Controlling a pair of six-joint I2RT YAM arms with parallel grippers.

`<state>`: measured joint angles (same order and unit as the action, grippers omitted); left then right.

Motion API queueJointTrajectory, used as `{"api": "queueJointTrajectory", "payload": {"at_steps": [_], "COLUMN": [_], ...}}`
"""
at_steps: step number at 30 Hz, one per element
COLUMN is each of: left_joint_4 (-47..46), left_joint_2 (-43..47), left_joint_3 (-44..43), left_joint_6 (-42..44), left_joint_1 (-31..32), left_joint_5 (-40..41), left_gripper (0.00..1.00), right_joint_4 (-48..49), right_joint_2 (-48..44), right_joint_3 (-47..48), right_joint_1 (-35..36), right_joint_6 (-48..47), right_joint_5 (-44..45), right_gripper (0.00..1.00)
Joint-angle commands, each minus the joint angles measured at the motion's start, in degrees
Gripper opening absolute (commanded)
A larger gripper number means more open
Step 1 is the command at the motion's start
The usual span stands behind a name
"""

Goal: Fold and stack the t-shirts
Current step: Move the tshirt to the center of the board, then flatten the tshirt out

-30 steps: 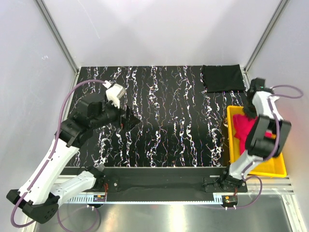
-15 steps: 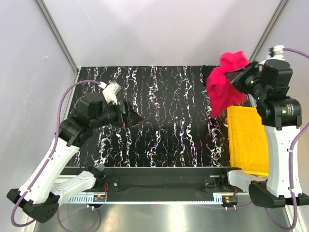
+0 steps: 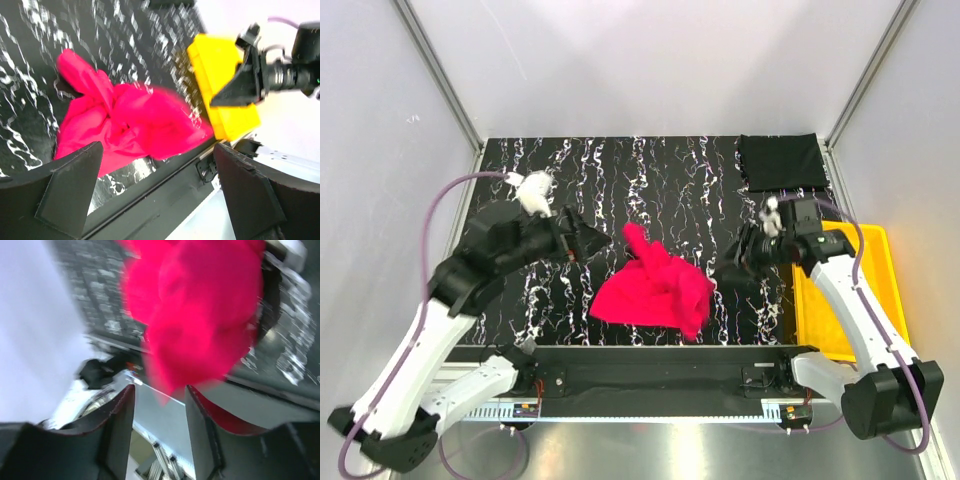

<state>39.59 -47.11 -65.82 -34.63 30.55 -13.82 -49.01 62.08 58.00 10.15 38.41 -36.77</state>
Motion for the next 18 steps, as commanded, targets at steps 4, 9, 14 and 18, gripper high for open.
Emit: {"api": "queueJointTrajectory", "payload": {"at_steps": [4, 9, 14, 18], "left_joint_4": [-3.29, -6.01, -9.35, -17.42], "left_joint_2": [-17.2, -29.5, -33.56, -37.43], "left_joint_3": [2.63, 5.08, 7.98, 9.75], "left_joint_6": [-0.09, 2.02, 2.55, 2.29], "left_joint_1": [6.01, 6.37, -0.47, -7.5], "left_joint_5": [-2.88, 0.98, 0.22, -6.45], "left_gripper": [0.95, 0.92, 0.88, 0.79], "right_joint_4": [-6.55, 6.19, 9.82, 8.68], "right_joint_2": [-2.24, 5.58, 13.57, 17.97], "right_joint_3": [-3.59, -7.98, -4.22, 1.05], "right_joint_1": [-0.13, 2.31, 12.5, 17.36], "right_joint_6": [-7.12, -8.01, -5.63, -6.86], "right_joint_5": [5.85, -3.39, 8.62, 20.23], "right_gripper": [0.66, 1.0, 1.0, 0.95]}}
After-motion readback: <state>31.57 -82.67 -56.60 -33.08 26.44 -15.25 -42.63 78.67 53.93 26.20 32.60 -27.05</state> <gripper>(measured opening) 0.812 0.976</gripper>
